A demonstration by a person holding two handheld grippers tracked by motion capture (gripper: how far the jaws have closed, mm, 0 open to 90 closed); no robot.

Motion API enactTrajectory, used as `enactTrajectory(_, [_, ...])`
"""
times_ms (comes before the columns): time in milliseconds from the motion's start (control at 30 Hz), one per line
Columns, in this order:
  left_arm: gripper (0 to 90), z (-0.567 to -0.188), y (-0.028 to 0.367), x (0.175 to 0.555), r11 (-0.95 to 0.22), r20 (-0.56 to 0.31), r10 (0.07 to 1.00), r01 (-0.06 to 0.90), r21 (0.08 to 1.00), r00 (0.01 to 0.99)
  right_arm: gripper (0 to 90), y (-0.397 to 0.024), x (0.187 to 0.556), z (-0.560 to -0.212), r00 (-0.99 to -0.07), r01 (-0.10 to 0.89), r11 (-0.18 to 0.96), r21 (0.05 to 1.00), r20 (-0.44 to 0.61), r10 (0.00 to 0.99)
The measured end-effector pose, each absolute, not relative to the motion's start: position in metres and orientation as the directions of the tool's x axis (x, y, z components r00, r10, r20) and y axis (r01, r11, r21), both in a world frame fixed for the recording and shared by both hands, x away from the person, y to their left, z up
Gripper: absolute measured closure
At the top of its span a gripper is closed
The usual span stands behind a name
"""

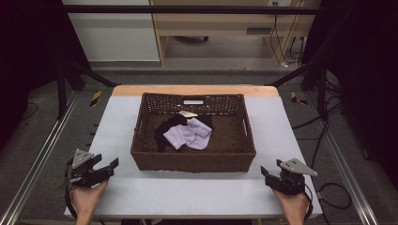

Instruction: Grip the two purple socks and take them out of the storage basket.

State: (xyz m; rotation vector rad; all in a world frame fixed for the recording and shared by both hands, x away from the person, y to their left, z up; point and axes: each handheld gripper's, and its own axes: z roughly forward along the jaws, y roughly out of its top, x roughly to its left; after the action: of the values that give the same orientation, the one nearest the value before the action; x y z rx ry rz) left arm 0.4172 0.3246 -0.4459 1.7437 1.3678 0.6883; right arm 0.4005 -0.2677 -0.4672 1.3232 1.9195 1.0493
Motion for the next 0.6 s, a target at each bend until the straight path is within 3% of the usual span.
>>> enactTrajectory(200, [28.8, -0.437, 0.313, 0.413, -0.129, -0.004, 0.966, 0.496, 0.858, 0.258, 30.8, -0.272, 0.402, -0.471, -0.324, 0.501, 0.194, 0.844, -0.025, 0.946])
enactTrajectory(600, [30.5, -0.408, 0.308, 0.403, -0.097, -0.035, 0.96, 0.448, 0.889, 0.278, 30.7, -0.277, 0.4, -0.471, -0.32, 0.491, 0.179, 0.853, -0.015, 0.947])
